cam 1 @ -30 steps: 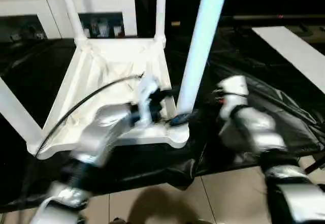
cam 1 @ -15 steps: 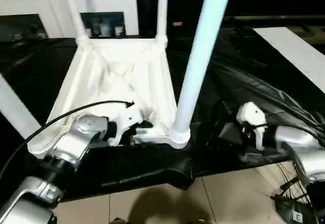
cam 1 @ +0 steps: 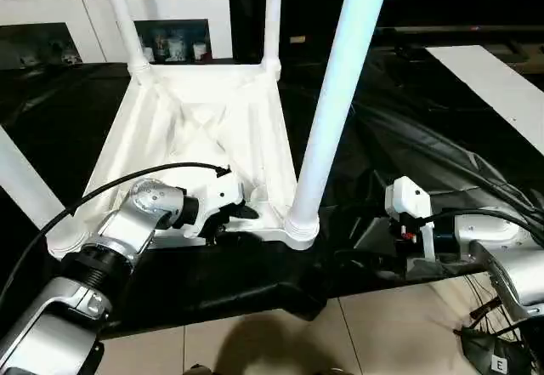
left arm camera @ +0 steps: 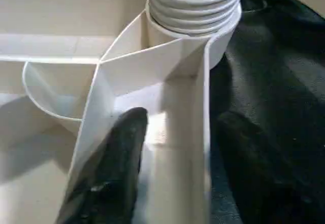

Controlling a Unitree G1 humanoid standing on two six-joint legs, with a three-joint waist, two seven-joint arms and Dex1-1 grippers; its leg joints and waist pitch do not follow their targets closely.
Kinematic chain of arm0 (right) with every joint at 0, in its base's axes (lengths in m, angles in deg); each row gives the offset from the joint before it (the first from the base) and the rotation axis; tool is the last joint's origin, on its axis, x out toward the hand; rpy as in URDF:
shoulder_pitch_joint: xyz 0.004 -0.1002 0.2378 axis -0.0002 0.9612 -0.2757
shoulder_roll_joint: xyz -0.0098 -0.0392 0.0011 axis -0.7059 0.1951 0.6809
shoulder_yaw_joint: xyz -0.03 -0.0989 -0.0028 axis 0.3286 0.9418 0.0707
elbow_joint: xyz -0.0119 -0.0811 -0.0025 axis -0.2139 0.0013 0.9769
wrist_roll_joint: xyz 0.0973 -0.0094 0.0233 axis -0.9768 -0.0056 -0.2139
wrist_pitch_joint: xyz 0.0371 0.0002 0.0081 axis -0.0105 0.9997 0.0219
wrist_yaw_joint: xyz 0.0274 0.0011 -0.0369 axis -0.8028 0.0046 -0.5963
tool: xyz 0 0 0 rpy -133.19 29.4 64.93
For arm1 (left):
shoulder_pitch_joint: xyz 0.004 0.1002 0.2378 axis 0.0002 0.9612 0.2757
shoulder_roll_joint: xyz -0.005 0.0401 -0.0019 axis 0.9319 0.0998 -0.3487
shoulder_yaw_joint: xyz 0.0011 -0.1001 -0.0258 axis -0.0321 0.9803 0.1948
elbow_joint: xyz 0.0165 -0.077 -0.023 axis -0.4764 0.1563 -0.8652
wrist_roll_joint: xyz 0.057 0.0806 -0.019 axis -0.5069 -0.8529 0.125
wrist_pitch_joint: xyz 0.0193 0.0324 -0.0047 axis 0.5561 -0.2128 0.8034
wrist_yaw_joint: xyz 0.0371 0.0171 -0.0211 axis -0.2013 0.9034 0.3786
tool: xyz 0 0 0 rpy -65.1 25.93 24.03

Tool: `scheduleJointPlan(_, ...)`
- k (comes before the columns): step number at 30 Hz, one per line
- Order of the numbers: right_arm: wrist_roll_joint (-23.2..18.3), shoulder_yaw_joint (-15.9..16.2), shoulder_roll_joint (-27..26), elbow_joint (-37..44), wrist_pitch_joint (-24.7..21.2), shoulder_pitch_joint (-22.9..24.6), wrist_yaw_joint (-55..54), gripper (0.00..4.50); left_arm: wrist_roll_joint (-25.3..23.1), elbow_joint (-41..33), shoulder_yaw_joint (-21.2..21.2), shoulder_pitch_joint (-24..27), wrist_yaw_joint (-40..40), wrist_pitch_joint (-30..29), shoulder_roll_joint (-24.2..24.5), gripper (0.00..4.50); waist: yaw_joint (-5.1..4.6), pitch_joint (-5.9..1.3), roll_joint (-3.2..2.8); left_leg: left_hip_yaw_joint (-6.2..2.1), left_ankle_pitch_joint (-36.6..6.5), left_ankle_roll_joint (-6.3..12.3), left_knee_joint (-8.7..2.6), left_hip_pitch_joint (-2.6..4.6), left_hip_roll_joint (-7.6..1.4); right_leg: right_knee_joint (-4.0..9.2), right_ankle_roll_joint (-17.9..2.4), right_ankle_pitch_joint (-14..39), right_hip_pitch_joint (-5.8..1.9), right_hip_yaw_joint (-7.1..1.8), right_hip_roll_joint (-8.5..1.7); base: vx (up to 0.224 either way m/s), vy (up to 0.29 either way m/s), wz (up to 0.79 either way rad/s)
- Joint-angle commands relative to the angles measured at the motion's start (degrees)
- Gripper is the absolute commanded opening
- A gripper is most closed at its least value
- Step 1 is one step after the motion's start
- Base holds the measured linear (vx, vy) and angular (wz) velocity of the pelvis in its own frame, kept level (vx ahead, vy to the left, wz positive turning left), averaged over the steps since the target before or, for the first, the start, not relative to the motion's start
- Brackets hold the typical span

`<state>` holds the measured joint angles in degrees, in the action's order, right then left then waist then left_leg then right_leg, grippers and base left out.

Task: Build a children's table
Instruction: Rotate leg to tighten

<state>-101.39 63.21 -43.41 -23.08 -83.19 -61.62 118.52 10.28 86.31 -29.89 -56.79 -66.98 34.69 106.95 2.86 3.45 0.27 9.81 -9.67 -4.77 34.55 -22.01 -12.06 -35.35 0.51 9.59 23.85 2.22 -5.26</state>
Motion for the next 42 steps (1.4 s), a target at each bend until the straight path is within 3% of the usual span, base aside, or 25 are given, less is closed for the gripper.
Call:
scheduleJointPlan(1,-0.2,0.0,0.4,1.3,-0.7,-0.2,-0.2,4.31,0.3,0.7,1.0,-1.0,-1.0,-0.7,-0.1,2.23,0.34,-4.24,0.19,0.39,-14.5,2.08,-4.19,0.85,-0.51,4.05,-13.0,12.8,-3.00,-1.37,-1.66,0.000,0.000,0.00)
scheduleJointPlan(9,-0.6,0.3,0.5,3.2,-2.4,0.4,-1.1,4.31,1.5,0.9,1.0,-1.3,-4.4,-3.8,0.0,1.48,0.72,-4.33,-0.18,0.37,-14.3,1.69,-4.19,1.00,-0.51,3.88,-13.6,11.1,-3.13,-1.40,-1.67,0.000,0.000,0.00)
scheduleJointPlan(14,-0.6,0.2,0.8,3.6,-2.8,0.8,-1.3,4.31,1.1,0.9,0.8,-1.3,-4.9,-5.7,0.1,1.27,0.69,-4.25,-0.32,0.35,-15.1,1.40,-4.27,1.06,-0.50,4.00,-13.6,11.6,-3.10,-1.38,-1.66,0.000,0.000,0.00)
scheduleJointPlan(26,-0.6,0.1,0.3,3.4,-2.9,0.9,-2.3,4.31,-1.1,0.9,0.3,-0.3,-5.3,-6.3,1.2,0.30,0.61,-4.31,-0.23,0.30,-14.7,1.48,-4.25,1.00,-0.46,3.96,-13.5,11.4,-3.23,-1.34,-1.65,0.000,0.000,0.00)
scheduleJointPlan(33,-0.7,-0.5,-3.6,1.8,-1.0,1.4,-5.9,4.31,0.5,-2.3,1.6,2.4,-3.7,-8.4,0.3,0.08,0.24,-4.39,-0.44,0.27,-14.9,1.21,-4.29,0.92,-0.45,3.98,-13.5,11.6,-3.18,-1.29,-1.63,0.000,0.000,0.00)
scheduleJointPlan(34,-0.2,-0.3,-5.0,1.3,0.0,1.5,-7.5,4.31,1.1,-3.4,2.2,3.3,-1.9,-9.4,-1.1,0.08,0.25,-4.41,-0.70,0.25,-14.8,1.21,-4.30,0.99,-0.47,3.92,-13.7,11.3,-3.12,-1.31,-1.63,0.000,0.000,0.00)
scheduleJointPlan(36,1.1,0.3,-8.0,-0.6,1.5,1.2,-10.7,4.31,1.6,-4.4,3.3,4.6,3.7,-9.8,-5.1,0.08,0.08,-4.34,-0.54,0.42,-14.9,1.24,-4.21,0.94,-0.42,4.04,-13.9,10.9,-3.02,-1.28,-1.61,0.000,0.000,0.00)
scheduleJointPlan(38,1.4,0.5,-9.1,-1.7,1.5,0.9,-11.9,4.31,1.7,-4.9,3.1,5.2,4.9,-9.8,-6.5,0.08,0.07,-4.35,-0.33,0.48,-15.2,1.41,-4.17,0.93,-0.21,4.39,-13.3,13.6,-3.10,-1.24,-1.60,0.000,0.000,0.00)
scheduleJointPlan(39,1.4,0.5,-9.1,-1.7,1.5,0.9,-11.9,4.31,1.7,-4.9,3.1,5.2,4.9,-9.8,-6.5,0.08,0.20,-4.35,-0.39,0.48,-15.0,1.63,-4.23,0.92,-0.16,4.55,-12.3,15.1,-3.11,-1.28,-1.57,0.000,0.000,0.00)
scheduleJointPlan(40,2.3,1.1,-9.4,-3.0,2.5,0.5,-12.4,4.31,1.6,-5.8,2.6,5.5,4.9,-10.4,-7.1,0.08,0.18,-4.29,-1.03,0.36,-15.9,1.57,-4.35,0.94,-0.20,4.64,-11.5,16.9,-3.04,-1.29,-1.60,0.000,0.000,0.00)
scheduleJointPlan(42,2.7,1.3,-9.4,-3.7,3.0,0.2,-12.7,4.31,1.3,-5.9,2.6,5.5,5.4,-10.4,-7.5,0.08,0.09,-4.26,-0.86,0.34,-17.1,1.46,-4.39,0.95,-0.11,5.01,-10.4,19.1,-2.94,-1.24,-1.55,0.000,0.000,0.00)
